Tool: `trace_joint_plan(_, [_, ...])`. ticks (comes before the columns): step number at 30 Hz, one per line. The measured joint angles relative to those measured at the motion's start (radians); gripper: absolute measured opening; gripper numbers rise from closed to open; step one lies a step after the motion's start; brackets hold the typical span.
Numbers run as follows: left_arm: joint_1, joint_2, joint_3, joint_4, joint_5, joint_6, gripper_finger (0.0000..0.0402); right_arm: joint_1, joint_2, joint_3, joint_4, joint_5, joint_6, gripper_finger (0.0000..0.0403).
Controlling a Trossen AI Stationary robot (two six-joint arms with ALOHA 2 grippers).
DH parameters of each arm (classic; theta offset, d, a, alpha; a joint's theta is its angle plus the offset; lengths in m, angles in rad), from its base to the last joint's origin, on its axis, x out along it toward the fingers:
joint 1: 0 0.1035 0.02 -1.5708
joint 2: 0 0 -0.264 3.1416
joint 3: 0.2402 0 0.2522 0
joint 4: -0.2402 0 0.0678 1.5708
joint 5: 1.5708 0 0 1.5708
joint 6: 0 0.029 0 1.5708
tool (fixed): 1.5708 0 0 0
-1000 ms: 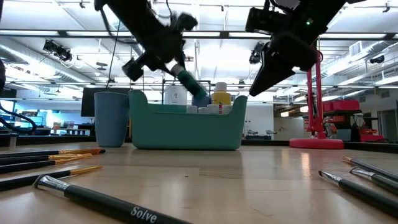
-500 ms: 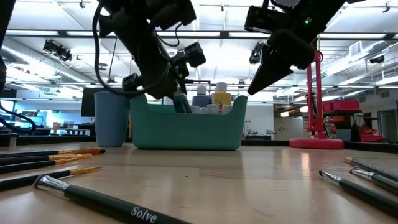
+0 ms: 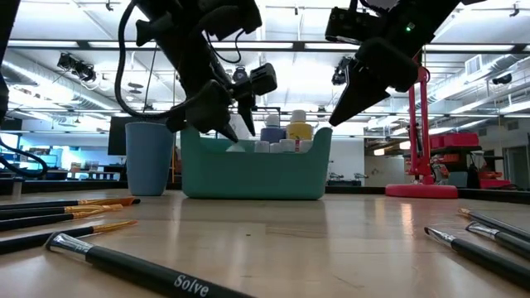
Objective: Pick & Place Paint Supplies
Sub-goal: Put the small blue paint bottle into the green bin
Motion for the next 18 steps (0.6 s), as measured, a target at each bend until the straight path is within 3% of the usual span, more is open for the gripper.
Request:
trace_joint_plan(7, [-0.001,0.002,-0.001,0.116,-0.044,-0.093,0.0153,0.0,0.0,0.0,0.0,0.0,0.0,0.0102])
trace_joint_plan(11, [-0.01,0.008,-0.003,0.242,-0.126,-0.223,0.0153,0.0,0.0,0.0,0.001,-0.011,0.009,0.0102])
trace_joint_plan(18, [-0.032,-0.046,0.03,0.242,-0.164,-0.52,0.0153,-0.001,0.0,0.001,0.073,-0.038,0.011,0.0102])
